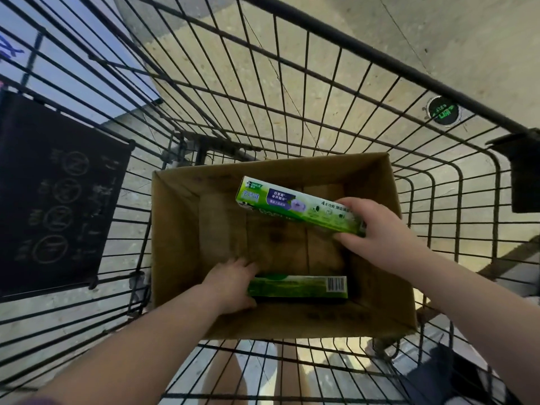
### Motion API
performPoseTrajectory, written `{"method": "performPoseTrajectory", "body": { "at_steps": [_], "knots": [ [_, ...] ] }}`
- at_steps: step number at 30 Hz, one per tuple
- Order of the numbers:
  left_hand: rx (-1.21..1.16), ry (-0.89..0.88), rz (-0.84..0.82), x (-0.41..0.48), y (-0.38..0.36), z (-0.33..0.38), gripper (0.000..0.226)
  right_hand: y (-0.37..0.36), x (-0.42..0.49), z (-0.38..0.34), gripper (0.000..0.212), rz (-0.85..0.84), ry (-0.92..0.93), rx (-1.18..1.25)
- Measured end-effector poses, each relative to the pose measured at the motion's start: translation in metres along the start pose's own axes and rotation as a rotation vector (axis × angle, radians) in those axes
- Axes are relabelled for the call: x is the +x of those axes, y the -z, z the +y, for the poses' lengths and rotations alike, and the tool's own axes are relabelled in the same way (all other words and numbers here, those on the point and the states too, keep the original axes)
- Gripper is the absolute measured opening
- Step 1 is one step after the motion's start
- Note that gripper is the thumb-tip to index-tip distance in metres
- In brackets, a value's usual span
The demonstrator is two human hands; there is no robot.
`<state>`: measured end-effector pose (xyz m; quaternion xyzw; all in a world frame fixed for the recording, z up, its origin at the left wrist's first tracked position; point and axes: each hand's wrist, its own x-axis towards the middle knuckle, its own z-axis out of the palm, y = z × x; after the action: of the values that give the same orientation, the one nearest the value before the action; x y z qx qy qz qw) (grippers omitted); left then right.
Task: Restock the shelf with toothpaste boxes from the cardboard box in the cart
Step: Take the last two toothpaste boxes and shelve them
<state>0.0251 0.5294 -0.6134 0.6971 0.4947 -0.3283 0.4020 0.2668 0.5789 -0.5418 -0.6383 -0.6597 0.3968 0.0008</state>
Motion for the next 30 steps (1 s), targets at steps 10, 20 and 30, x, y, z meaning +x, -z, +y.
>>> {"method": "performPoseTrajectory", "body": {
  "at_steps": [10, 20, 30],
  "knots": [
    [-0.167, -0.037, 0.136, 0.006, -0.006, -0.003, 0.063, 0.000, -0.009, 0.006, 0.052, 0.013, 0.001, 0.017],
    [-0.246, -0.157, 0.334, -0.103, 0.061, -0.009, 0.056, 0.054, -0.060, -0.034, 0.047, 0.131, -0.019, 0.089],
    [-0.215, -0.471, 0.443, -0.224, 0.107, -0.001, 0.042, 0.097, -0.171, -0.100, 0.044, 0.334, -0.099, 0.192]
  ]
}}
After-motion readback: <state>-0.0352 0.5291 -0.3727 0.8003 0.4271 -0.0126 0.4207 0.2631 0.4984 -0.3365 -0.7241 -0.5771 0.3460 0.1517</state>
